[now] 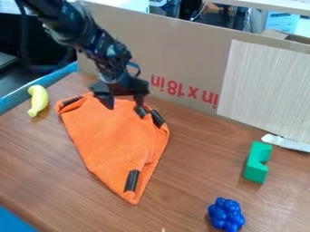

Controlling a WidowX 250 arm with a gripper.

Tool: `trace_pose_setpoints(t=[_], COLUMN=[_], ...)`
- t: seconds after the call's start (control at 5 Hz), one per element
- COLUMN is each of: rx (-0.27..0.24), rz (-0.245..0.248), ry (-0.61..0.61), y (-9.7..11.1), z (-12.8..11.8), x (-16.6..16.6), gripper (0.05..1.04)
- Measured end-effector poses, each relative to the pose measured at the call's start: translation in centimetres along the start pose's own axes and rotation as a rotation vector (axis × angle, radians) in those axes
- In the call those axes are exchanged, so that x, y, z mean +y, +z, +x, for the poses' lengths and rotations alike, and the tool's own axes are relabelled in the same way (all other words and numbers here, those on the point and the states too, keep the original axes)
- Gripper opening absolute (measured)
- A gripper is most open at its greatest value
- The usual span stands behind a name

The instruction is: Unfold the cloth from top right to bottom left

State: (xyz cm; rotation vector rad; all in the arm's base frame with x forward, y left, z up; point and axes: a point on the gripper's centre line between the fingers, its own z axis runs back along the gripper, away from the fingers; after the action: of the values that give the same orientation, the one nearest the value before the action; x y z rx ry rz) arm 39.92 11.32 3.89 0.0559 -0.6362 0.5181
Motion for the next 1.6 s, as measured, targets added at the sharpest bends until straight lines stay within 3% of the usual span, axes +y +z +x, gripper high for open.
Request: trace_pose_setpoints(t=[0.2,1.0,1.4,1.6], rx=[-0.027,-0.022,-0.028,-0.024], rz=[-0.017,-0.006,0.018,0.013], ry=[0.015,0.011,0.013,0.009], y=[-0.2,-2.9,-3.9,-4.0], z=[0.2,-0.4,-0.6,-0.9], x=[-0.6,-3.5,-3.7,-3.7], gripper=[1.001,0.972,0.400,0.186])
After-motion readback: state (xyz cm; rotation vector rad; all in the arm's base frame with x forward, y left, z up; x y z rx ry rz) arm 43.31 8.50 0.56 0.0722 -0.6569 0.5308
